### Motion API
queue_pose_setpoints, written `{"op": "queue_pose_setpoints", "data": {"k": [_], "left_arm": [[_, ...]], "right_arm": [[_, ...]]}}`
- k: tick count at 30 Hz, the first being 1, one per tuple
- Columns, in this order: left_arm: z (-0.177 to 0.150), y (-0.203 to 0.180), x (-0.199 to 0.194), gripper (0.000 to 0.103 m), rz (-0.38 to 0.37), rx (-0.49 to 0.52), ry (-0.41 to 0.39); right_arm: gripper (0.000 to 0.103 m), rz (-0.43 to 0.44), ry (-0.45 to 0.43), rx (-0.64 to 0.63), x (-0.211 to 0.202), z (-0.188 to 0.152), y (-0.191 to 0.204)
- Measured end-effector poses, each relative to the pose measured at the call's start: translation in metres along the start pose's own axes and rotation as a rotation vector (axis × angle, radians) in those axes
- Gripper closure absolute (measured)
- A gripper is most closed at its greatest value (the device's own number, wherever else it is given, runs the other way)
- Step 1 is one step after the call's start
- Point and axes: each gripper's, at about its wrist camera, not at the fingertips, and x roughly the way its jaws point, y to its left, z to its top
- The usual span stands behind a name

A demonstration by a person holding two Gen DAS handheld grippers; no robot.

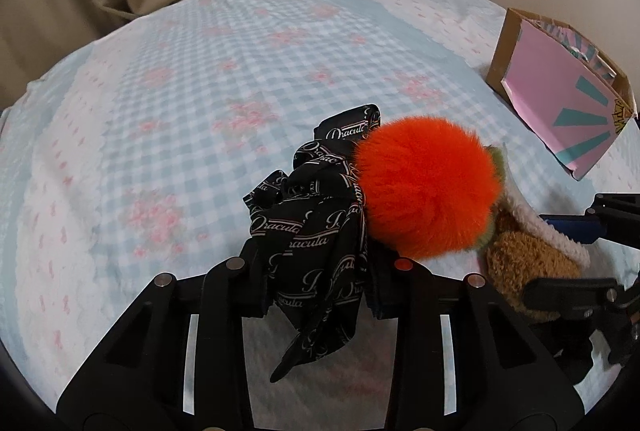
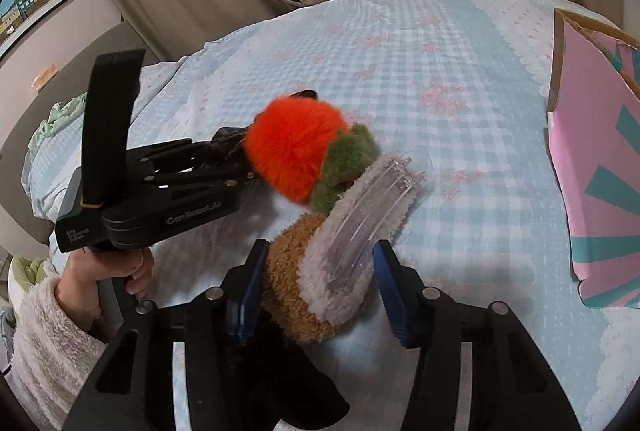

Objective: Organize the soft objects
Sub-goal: 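Lift the scrunchie and plush clip and carry both toward the pink box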

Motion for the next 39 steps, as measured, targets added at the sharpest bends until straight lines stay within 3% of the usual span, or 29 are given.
{"op": "queue_pose_setpoints", "data": {"k": [19,39], "left_arm": [[0.011,-0.002,-0.079,0.072,0.048,-0.046,-0.091],[0.041,-0.06,-0.171,0.072,0.106,-0.057,-0.184]], "right_arm": [[0.061,0.029,-0.083,-0.012,-0.05,0.008,0.014],[0.061,0.038,-0.215,-0.065,-0.15,0.017,0.015]]}}
